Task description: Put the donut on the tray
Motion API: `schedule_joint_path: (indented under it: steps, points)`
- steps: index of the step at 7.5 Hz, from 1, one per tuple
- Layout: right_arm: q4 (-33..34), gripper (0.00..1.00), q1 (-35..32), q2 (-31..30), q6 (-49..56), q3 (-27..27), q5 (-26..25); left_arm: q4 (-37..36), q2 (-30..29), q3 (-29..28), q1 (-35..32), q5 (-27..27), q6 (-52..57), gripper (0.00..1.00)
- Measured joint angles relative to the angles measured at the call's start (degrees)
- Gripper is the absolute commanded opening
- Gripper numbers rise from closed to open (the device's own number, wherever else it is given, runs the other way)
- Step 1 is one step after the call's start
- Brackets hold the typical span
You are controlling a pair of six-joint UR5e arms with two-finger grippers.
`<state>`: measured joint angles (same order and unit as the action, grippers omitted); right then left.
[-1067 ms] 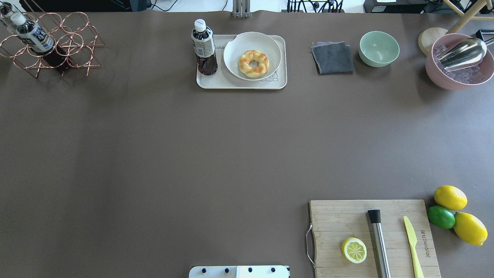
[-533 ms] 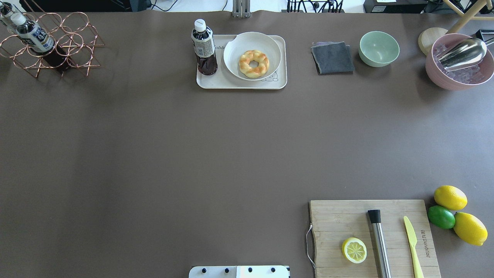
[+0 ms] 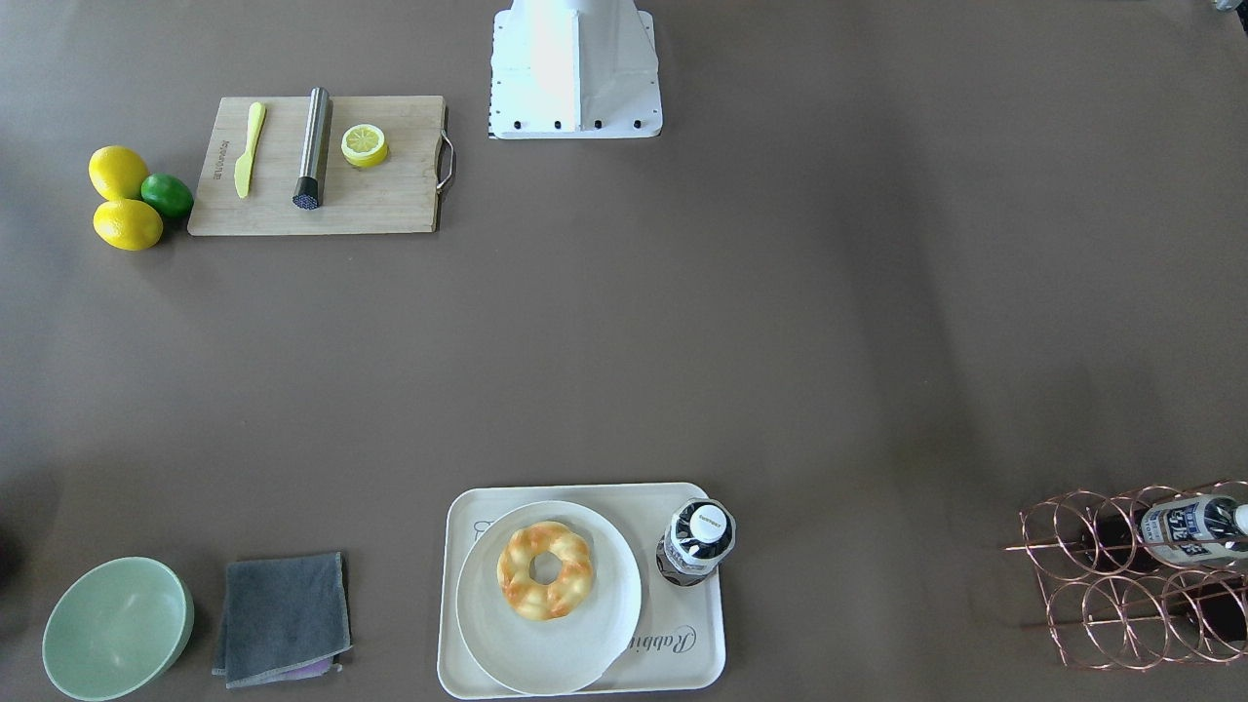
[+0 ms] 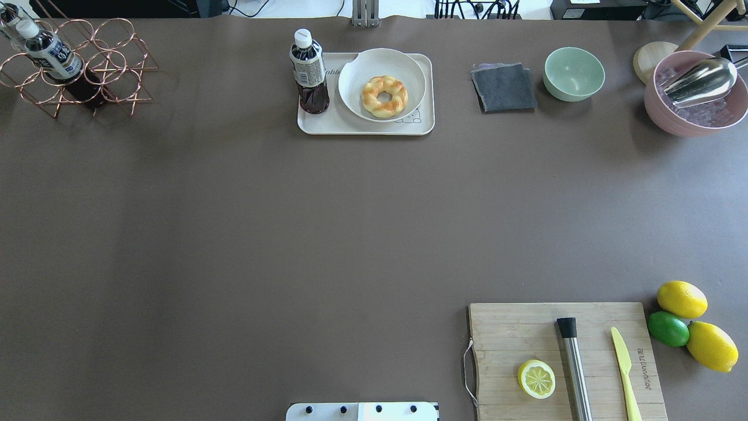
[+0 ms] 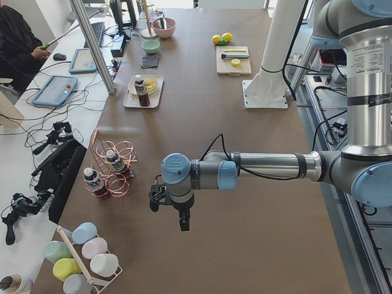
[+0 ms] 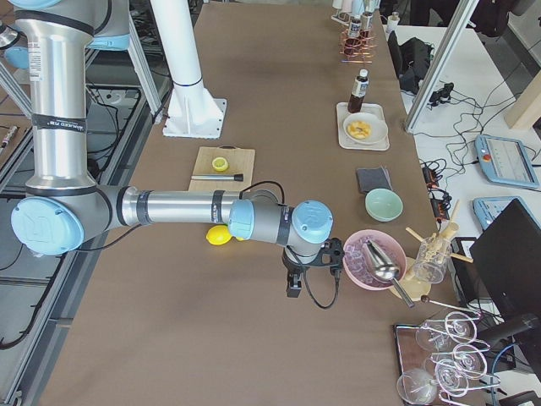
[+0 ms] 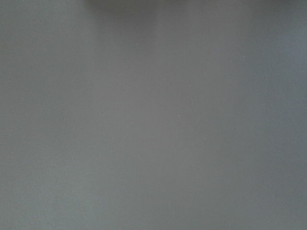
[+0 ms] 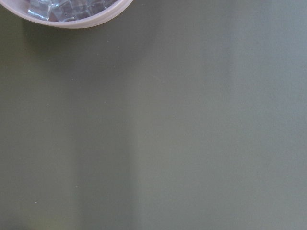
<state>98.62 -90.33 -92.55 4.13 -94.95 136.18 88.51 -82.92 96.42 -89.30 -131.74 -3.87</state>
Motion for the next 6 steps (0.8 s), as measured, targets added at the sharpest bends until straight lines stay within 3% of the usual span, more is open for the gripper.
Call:
schedule_joint_path:
  steps: [6]
  points:
    - [-0.1, 1.0, 0.0, 0.2, 0.1, -0.1, 0.0, 0.0, 0.2, 0.0, 0.0, 2.8, 0.1, 0.98]
